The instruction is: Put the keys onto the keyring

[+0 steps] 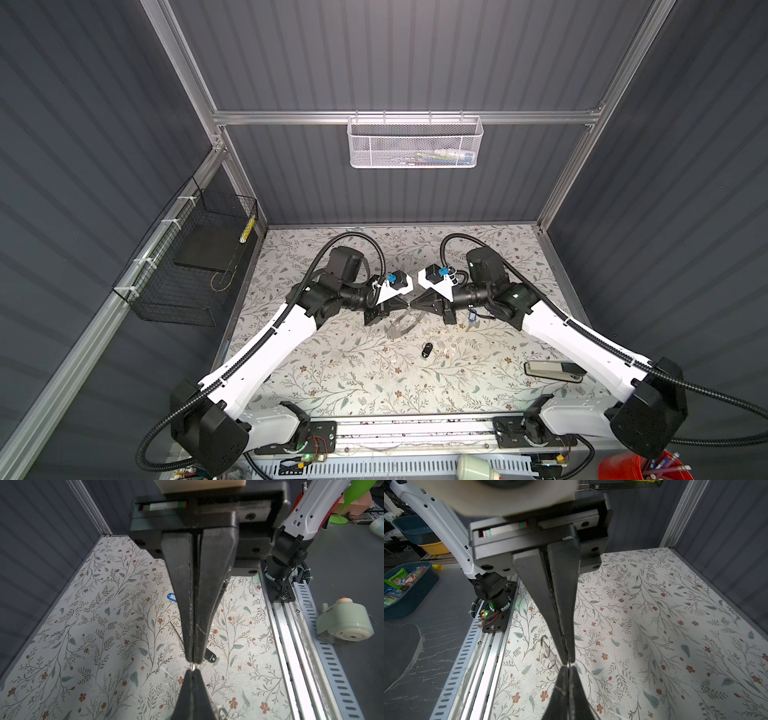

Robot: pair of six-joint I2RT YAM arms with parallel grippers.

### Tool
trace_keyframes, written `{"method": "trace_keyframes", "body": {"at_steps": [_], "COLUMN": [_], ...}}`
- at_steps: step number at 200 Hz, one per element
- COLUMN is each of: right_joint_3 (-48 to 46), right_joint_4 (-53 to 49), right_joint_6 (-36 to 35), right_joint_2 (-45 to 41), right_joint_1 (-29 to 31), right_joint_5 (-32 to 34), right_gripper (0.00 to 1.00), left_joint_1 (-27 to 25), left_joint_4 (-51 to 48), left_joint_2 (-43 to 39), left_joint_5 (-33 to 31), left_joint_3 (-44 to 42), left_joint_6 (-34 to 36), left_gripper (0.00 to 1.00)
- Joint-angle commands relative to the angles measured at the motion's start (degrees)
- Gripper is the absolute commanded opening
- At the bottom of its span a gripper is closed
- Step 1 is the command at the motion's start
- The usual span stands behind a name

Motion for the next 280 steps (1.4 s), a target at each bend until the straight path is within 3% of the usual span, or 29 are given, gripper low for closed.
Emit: {"method": "trace_keyframes", "body": {"at_steps": [1,68,110,139,158,166,183,208,280], "right_joint_3": [1.34,1.33,1.34,0.92,0.24,-0.47,-3.19,-7.09,-11.60], "right_joint_4": [-1.43,-1.32,-1.67,-1.35,0.24,1.80,8.52,19.37,38.37], "right_joint_6": [-0.35,-0.66,-0.94,-1.31,-0.67,0.12,3.52,8.93,17.30], "right_joint_2": [0.97,1.13,1.59,1.24,0.83,0.56,-0.23,-0.93,-0.85], "right_joint_1": [0.14,0.14,0.08,0.07,-0.06,-0.19,-0.71,-0.89,-0.90], "right_joint_5": [0.13,0.57,0.57,0.35,-0.20,-0.59,-1.72,-2.37,-3.70], "right_gripper": [0.06,0.11,0.09,0.01,0.00,0.00,0.00,0.00,0.00], "left_joint_1": [-0.48,-0.47,-0.48,-0.48,-0.40,-0.32,0.07,1.05,7.43], "left_joint_4": [0.56,0.45,0.52,1.03,2.91,3.07,1.22,1.68,16.63], "left_joint_2": [-0.33,-0.41,-0.59,-0.72,-1.94,-2.40,-3.48,-5.59,-12.75], "left_joint_5": [3.77,3.49,3.72,4.23,2.96,1.74,0.34,0.23,3.77], "left_joint_3": [1.67,1.49,1.70,1.40,0.52,0.31,-0.12,-2.26,-13.95], "left_joint_6": [1.39,1.52,1.58,1.38,-2.02,-2.79,-2.26,-3.14,-13.25], "left_gripper": [0.00,0.00,0.00,0.00,0.29,0.37,0.43,0.43,0.38]}}
